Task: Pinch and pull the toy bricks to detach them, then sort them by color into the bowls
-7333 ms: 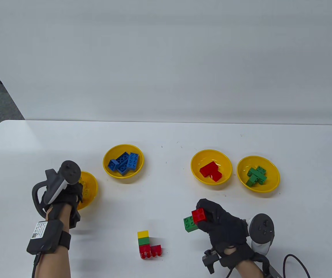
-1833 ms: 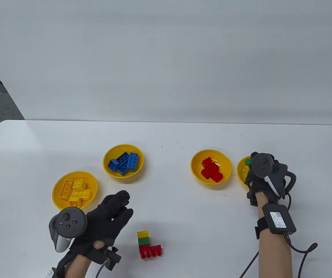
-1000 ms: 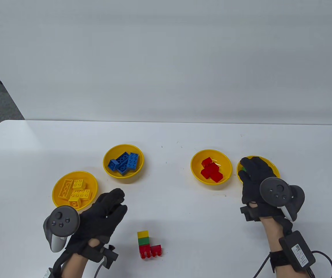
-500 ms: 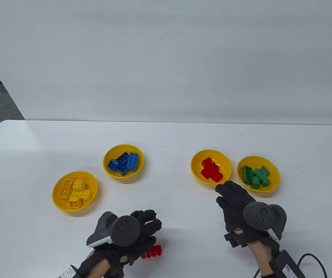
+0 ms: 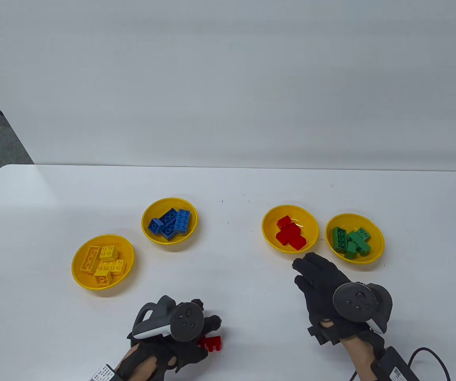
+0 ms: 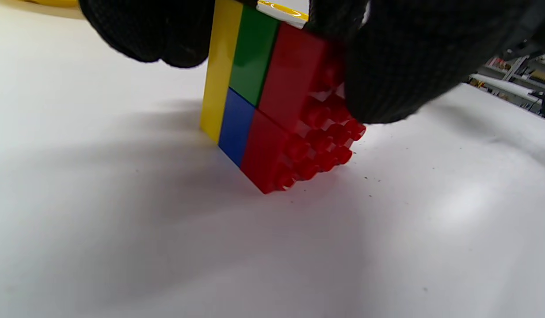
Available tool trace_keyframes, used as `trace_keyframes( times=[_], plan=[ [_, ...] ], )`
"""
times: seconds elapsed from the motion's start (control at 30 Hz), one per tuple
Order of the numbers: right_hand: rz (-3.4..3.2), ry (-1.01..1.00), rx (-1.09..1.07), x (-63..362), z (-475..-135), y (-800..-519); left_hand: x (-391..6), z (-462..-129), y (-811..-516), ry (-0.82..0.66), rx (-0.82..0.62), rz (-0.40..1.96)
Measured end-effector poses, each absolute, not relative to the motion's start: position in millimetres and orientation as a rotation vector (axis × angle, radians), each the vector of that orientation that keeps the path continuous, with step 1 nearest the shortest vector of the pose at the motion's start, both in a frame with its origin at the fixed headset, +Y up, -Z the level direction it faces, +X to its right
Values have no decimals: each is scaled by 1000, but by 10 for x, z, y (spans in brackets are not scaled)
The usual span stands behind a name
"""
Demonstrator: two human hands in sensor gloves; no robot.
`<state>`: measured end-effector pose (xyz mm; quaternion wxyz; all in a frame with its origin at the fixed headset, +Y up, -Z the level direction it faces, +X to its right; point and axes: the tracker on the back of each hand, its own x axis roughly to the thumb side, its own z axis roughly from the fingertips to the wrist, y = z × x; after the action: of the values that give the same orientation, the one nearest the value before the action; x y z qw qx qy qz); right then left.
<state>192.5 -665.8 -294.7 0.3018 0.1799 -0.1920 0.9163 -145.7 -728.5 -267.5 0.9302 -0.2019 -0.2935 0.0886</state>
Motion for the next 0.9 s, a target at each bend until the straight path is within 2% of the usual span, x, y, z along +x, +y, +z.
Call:
trace_keyframes(
  times=[0.13,0.3,0.4,0.5,0.63,0.9],
  plan=[
    [2423,-497,492,1885,-2929,-6670,-1593,-2725,-7307,-558,-391,310],
    [2352,-452,535,1779,-2873,-6655,-1835,-2786,-7366,-459,-472,865],
    [2225,-303,584,1647,-2843,-6691,-1881,-2783,-7349,-438,-441,1011],
    [2082,-30,626,1452,-2828,-6829,-1880,-2772,-7329,-433,-396,1035],
    [2074,87,665,1215,-2805,-7016,-1875,-2769,-7350,-385,-297,1042],
    [1926,202,647,941,-2834,-7311,-1792,-2765,-7347,-398,-241,1024]
  ],
)
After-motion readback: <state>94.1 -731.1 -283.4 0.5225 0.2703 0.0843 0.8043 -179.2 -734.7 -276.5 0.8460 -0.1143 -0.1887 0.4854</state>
